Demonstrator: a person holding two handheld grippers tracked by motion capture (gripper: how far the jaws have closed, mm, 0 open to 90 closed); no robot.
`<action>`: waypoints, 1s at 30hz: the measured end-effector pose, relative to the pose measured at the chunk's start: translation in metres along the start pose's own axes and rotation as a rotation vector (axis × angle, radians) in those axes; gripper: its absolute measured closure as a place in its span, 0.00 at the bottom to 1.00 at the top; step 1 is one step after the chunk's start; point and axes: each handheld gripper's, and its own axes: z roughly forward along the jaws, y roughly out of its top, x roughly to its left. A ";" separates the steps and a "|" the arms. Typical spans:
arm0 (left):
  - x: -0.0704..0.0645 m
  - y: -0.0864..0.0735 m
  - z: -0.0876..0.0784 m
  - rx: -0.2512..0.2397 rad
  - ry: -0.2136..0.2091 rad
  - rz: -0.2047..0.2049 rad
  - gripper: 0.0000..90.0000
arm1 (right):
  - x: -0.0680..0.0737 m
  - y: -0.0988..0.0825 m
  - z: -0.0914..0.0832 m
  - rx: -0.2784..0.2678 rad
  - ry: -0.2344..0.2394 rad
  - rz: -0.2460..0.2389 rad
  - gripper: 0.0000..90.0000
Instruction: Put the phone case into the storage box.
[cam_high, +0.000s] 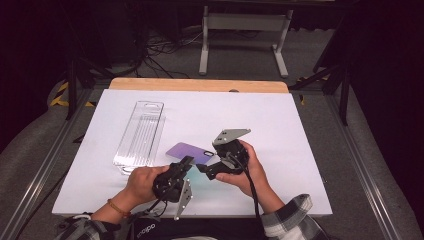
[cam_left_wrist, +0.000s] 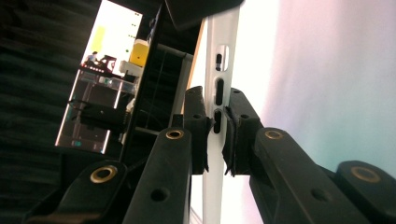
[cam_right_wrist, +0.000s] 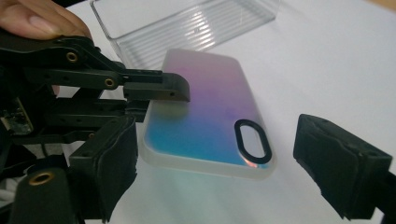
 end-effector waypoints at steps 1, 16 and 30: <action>0.001 -0.001 -0.001 0.001 -0.012 -0.029 0.90 | 0.000 0.000 -0.002 -0.009 -0.011 -0.010 0.16; 0.018 -0.005 -0.005 -0.030 -0.076 -0.160 0.90 | 0.007 -0.012 -0.025 -0.140 -0.137 -0.172 0.17; 0.033 -0.015 -0.006 -0.078 -0.128 -0.326 0.90 | 0.006 -0.028 -0.024 -0.190 -0.217 -0.201 0.13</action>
